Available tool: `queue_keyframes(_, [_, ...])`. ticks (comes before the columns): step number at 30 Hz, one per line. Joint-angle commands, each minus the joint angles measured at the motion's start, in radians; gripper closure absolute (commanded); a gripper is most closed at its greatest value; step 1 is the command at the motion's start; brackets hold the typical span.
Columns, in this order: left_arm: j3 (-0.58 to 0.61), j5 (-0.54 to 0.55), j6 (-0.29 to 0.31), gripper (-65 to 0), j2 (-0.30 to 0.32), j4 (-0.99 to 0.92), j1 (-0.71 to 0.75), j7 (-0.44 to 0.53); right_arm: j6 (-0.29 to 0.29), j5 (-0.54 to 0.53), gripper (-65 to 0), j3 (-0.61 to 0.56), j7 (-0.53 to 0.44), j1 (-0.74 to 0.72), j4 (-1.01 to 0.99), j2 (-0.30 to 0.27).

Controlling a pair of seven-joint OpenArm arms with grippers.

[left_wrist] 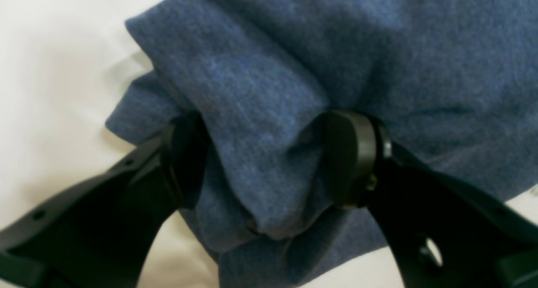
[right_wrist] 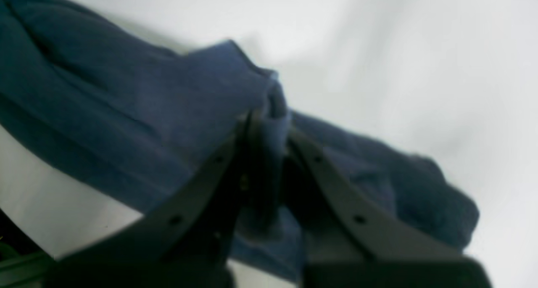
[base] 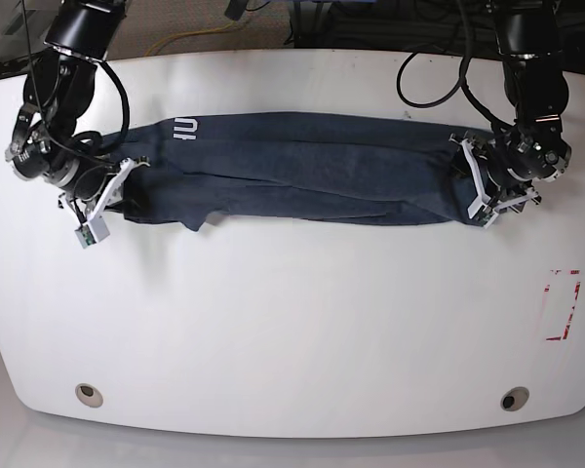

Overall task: Fold the T-shirt properly
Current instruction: 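Regrasp the folded shirt ends with both grippers and pull them taut, then move the left gripper inward and grasp the shirt end near the right gripper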

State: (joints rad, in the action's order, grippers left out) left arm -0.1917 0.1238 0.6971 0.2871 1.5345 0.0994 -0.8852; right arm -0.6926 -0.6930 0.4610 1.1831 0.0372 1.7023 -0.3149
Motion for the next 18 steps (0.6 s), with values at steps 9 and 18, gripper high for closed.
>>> queue_keyframes(9, [0.004, -0.052, 0.001, -40.4, 0.004, -0.013, 0.012, -0.048, -0.006, -0.012, 0.0, 0.040, -0.030, 0.025, -0.098, -0.048])
queue_keyframes(18, [0.001, -0.052, 0.001, -40.4, 0.005, -0.013, 0.012, -0.048, -0.006, -0.012, -20.5, 0.038, -0.184, 0.092, -0.259, -0.092])
